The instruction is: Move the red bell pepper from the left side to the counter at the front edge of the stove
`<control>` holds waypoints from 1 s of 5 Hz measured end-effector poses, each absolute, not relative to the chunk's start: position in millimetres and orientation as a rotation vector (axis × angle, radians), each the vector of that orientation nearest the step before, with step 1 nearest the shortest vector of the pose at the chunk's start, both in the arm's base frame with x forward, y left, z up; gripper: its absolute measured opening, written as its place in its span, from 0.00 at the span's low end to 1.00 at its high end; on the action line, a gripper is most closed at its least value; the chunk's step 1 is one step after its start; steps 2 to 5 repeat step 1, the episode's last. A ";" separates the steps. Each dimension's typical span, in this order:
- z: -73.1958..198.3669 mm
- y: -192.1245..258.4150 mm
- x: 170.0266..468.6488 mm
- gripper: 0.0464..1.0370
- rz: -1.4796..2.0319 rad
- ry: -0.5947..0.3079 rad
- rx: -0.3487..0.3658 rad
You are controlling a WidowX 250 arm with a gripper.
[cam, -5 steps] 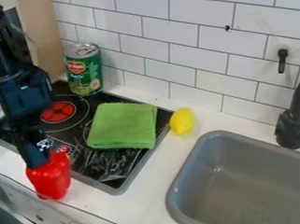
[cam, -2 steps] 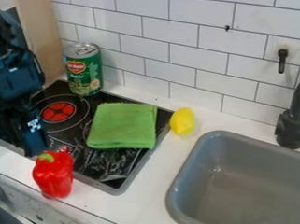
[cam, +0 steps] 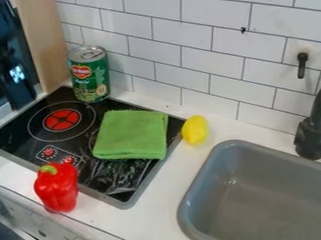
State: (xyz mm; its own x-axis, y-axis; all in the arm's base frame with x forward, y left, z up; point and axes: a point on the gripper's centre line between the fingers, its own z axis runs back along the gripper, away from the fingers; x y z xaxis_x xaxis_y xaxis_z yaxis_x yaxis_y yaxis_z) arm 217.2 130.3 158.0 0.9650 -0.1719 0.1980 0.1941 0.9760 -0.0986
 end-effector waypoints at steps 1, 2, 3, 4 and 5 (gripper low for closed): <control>151.8 153.9 226.3 0.96 -0.099 -0.174 -0.026; 151.8 153.9 226.3 0.96 -0.099 -0.174 -0.026; 151.8 153.9 226.3 0.96 -0.099 -0.174 -0.026; 151.8 153.9 226.3 0.96 -0.099 -0.174 -0.026; 151.8 153.9 226.3 0.96 -0.099 -0.174 -0.026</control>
